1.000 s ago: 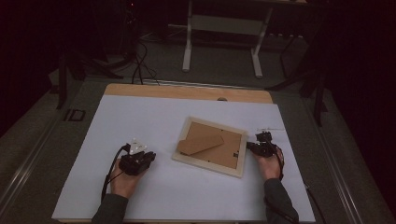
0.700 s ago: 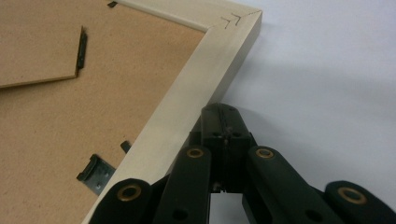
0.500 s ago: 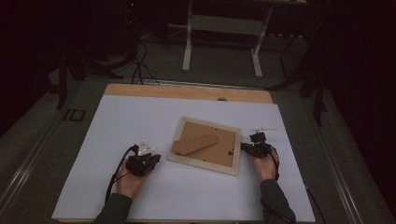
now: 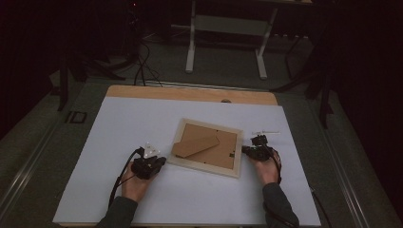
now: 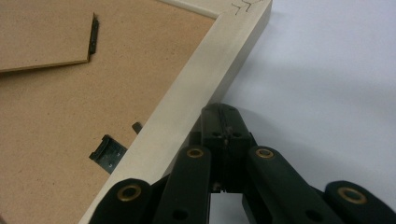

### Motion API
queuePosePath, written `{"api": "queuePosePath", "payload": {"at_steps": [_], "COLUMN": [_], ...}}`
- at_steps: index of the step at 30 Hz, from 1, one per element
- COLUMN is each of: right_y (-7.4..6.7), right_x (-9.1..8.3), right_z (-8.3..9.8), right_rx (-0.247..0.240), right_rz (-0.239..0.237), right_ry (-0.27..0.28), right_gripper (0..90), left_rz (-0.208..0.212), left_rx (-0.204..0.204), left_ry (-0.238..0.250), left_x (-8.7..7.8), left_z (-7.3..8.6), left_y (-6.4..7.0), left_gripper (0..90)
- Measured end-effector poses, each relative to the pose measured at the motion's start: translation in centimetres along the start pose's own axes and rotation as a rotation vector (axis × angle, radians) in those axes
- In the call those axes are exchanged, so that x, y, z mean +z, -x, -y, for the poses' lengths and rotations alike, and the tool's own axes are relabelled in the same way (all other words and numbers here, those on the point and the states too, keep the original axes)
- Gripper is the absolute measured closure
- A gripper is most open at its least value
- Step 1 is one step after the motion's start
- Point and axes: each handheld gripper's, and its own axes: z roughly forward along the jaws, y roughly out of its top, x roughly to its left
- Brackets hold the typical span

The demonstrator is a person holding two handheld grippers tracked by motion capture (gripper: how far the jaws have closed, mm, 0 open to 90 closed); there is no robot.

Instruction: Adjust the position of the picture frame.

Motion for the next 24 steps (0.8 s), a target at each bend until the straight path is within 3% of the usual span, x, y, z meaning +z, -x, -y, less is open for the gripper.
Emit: {"api": "queuePosePath", "payload": {"at_steps": [24], "right_y": [-1.8], "right_x": [0.3], "right_z": [0.2], "right_rx": [0.003], "right_rz": [-0.042], "right_ry": [-0.009], "right_gripper": [90.0], "left_rz": [-0.016], "left_rx": [-0.024], "left_ry": [-0.003], "left_x": [-0.7], "left_z": [0.6], "left_y": [0.4], "left_gripper": [90.0]}}
